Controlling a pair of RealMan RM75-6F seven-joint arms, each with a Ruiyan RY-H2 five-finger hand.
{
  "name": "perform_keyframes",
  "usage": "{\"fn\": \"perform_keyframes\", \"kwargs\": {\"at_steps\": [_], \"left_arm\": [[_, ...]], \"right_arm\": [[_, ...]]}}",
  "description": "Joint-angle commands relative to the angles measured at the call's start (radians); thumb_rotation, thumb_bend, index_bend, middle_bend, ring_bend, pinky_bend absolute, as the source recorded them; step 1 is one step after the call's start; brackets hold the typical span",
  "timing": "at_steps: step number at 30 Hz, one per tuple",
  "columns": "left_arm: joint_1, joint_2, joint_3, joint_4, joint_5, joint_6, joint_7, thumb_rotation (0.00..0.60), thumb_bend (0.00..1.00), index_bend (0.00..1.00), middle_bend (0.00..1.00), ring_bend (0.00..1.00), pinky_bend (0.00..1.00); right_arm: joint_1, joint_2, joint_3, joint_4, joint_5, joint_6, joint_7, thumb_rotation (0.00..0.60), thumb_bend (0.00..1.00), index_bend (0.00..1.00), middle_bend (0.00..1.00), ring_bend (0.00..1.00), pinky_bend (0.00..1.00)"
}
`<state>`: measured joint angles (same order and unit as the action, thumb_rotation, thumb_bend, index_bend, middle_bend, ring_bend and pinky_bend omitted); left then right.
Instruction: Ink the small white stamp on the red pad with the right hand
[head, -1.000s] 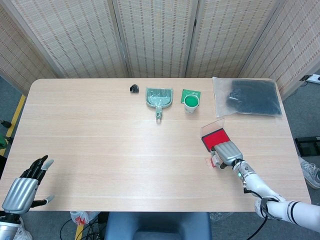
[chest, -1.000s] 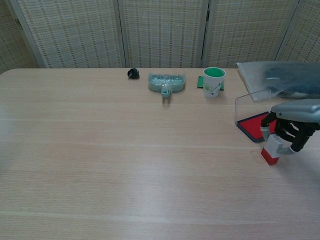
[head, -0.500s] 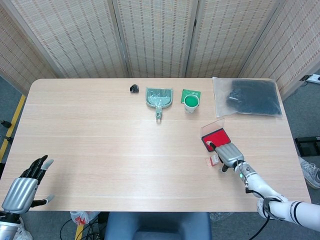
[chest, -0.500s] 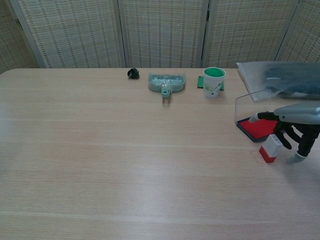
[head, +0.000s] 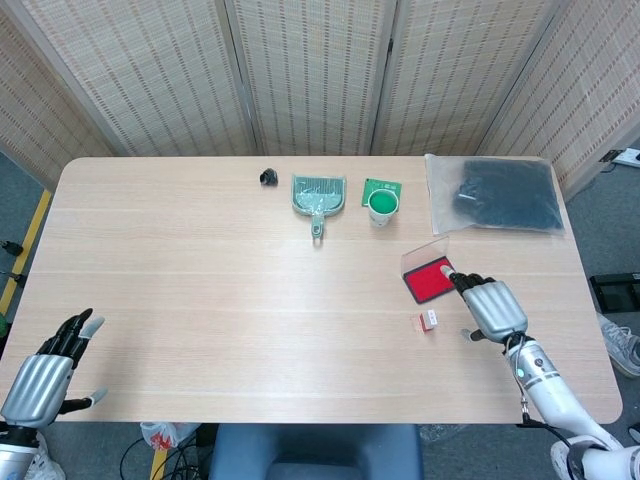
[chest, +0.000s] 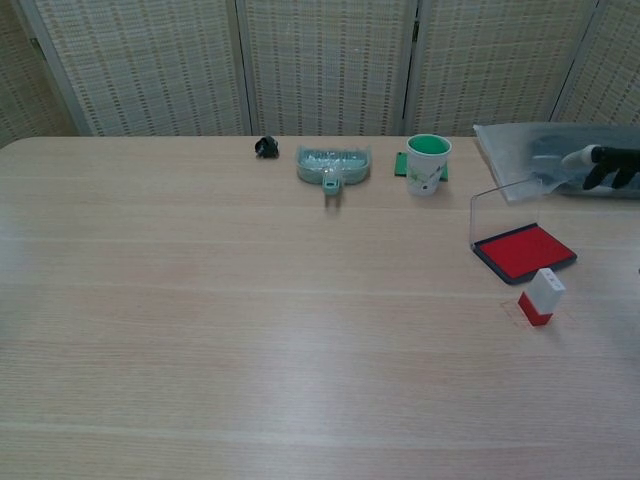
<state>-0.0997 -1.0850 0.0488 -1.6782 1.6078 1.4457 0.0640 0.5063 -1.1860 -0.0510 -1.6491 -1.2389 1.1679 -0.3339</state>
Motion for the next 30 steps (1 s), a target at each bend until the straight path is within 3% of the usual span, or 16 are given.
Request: {"fn": "perform_keyframes", "kwargs": {"at_steps": [1,4,9,16,30], "left_arm": [[0.0,-0.001,0.001,-0.001,0.001,-0.001,0.002,0.6,0.07,0.0,0.0,0.01,0.27],[0.001,0.0,0.004,0.0,0.015,0.008,-0.006,0.6,0.07,0.0,0.0,0.01,0.27],[0.001,0.003,0.006,0.011,0.04,0.024,-0.033,0.6,0.07,0.0,0.0,0.01,0.27],[-0.005,-0.004,0.01,0.02,0.049,0.015,-0.026,0.6,0.07,0.0,0.0,0.01,0.27],[-0.009,0.004,0.011,0.028,0.053,0.015,-0.037,0.6,0.07,0.0,0.0,0.01,0.27]], "right_arm": [[-0.183,-0.005,-0.058,0.008,-0.175,0.272,-0.055,0.6,0.06,0.0,0.1,0.15,0.26],[-0.243,-0.019,-0.073,0.052,-0.223,0.351,-0.037,0.6,0.06,0.0,0.08,0.1,0.21],[-0.332,-0.046,-0.069,0.137,-0.283,0.479,0.04,0.6,0.08,0.0,0.0,0.0,0.04],[-0.411,-0.052,-0.043,0.13,-0.331,0.593,0.019,0.6,0.09,0.0,0.0,0.0,0.01],[-0.418,-0.033,-0.013,0.104,-0.31,0.473,0.034,0.6,0.09,0.0,0.0,0.0,0.0]]}}
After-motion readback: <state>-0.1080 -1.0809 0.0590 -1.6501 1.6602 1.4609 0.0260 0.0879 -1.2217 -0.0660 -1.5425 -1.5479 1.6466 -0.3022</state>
